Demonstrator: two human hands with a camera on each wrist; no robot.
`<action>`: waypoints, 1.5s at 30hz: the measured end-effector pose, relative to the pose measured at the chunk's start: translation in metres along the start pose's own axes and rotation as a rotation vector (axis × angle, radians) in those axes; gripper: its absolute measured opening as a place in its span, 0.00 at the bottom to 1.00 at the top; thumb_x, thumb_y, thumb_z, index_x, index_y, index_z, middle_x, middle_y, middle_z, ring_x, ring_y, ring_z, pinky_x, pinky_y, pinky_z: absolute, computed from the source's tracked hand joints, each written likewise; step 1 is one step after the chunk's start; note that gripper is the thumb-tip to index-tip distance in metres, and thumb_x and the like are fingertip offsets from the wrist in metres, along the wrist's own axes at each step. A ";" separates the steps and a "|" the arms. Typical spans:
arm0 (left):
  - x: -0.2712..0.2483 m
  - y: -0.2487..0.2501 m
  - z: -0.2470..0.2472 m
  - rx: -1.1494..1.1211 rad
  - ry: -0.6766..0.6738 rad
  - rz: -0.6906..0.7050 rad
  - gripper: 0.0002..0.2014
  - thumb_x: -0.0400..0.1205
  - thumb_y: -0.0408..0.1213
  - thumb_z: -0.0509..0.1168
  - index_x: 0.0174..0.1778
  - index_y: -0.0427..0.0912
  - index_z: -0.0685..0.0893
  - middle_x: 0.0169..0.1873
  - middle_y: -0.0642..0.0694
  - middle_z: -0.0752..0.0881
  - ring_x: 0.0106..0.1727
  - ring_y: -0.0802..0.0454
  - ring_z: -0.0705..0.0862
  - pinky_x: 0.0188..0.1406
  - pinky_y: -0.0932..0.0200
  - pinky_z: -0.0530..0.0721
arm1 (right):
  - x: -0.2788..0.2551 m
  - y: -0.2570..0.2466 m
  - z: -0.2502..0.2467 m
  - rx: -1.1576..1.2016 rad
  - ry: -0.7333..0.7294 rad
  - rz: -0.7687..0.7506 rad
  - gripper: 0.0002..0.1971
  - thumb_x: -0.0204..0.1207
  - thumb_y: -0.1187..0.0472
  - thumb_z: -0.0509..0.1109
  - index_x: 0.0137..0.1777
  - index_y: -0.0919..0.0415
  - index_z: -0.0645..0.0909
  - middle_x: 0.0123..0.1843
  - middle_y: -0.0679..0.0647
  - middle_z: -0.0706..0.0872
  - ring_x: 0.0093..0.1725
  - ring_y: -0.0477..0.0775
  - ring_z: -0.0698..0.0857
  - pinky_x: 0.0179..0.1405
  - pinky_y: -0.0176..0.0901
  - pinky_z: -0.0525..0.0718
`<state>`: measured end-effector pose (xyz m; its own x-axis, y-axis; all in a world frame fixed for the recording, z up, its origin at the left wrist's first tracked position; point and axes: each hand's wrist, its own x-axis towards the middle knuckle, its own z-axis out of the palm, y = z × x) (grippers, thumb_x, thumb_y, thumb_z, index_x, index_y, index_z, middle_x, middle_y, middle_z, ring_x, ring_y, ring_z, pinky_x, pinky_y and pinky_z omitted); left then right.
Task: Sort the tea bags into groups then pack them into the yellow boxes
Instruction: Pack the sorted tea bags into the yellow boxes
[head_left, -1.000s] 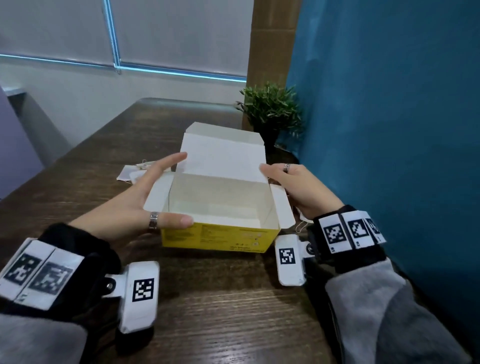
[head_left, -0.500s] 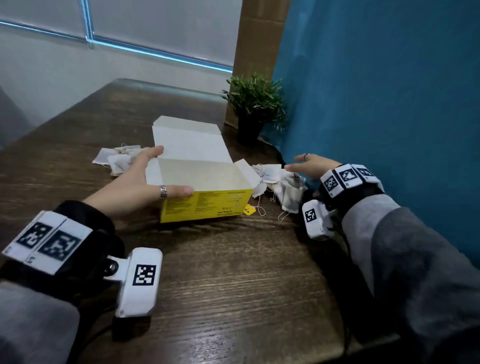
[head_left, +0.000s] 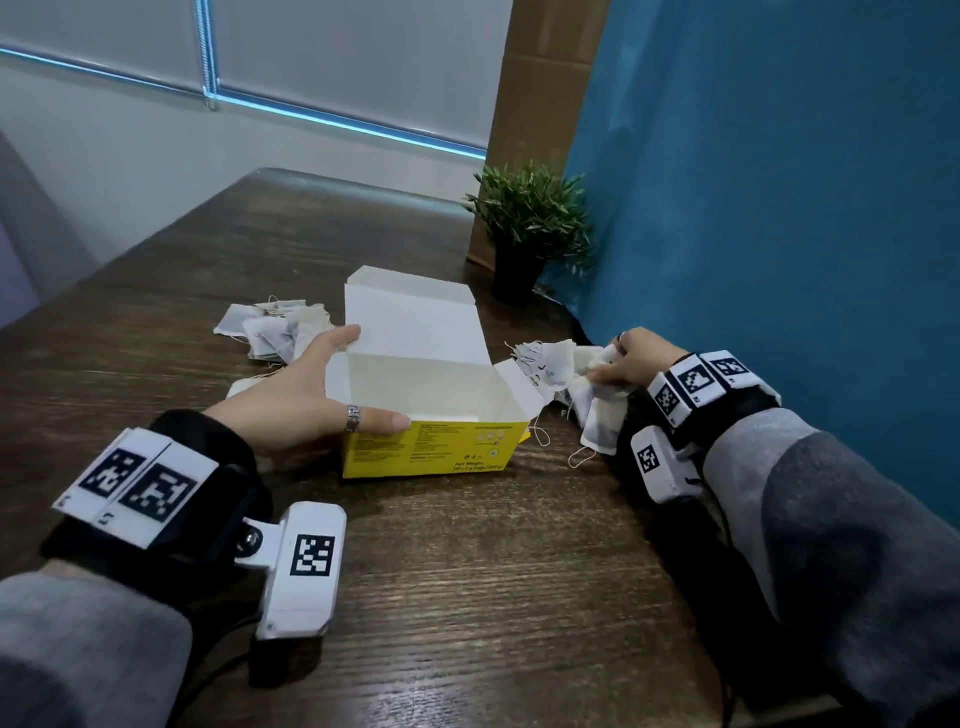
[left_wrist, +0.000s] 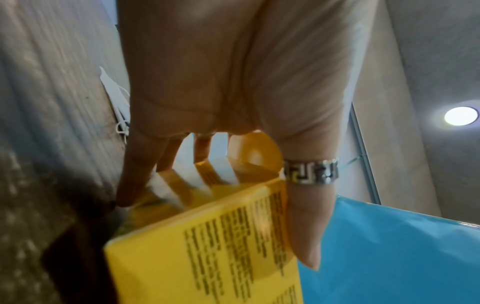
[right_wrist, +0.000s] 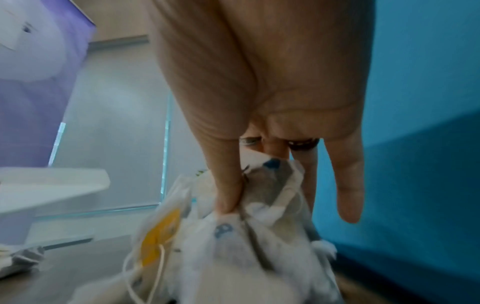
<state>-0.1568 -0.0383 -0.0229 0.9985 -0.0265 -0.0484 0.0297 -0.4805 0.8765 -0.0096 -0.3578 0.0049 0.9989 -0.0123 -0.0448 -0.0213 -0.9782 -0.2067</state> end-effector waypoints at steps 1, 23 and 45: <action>0.000 -0.001 -0.001 0.000 -0.011 -0.008 0.66 0.42 0.64 0.78 0.79 0.60 0.56 0.67 0.61 0.63 0.68 0.60 0.64 0.61 0.64 0.62 | -0.002 -0.001 -0.006 0.010 0.049 -0.020 0.17 0.71 0.54 0.76 0.30 0.57 0.70 0.39 0.57 0.80 0.41 0.57 0.79 0.38 0.41 0.72; -0.003 -0.006 -0.005 0.018 -0.049 0.208 0.60 0.51 0.53 0.82 0.78 0.65 0.54 0.71 0.68 0.64 0.72 0.68 0.66 0.61 0.80 0.66 | -0.082 -0.138 0.016 0.723 -0.461 -0.322 0.18 0.75 0.63 0.73 0.61 0.73 0.79 0.55 0.68 0.88 0.43 0.59 0.88 0.39 0.47 0.90; 0.002 -0.009 -0.003 -0.012 -0.090 0.238 0.59 0.51 0.55 0.82 0.76 0.69 0.55 0.74 0.66 0.65 0.71 0.72 0.69 0.68 0.72 0.70 | -0.092 -0.159 -0.011 -0.420 -0.259 -0.769 0.17 0.71 0.54 0.75 0.60 0.52 0.83 0.49 0.46 0.89 0.43 0.48 0.84 0.51 0.42 0.82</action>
<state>-0.1553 -0.0311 -0.0290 0.9692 -0.2160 0.1180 -0.2046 -0.4405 0.8741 -0.0973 -0.2036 0.0527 0.6902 0.6712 -0.2704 0.7135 -0.6935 0.0999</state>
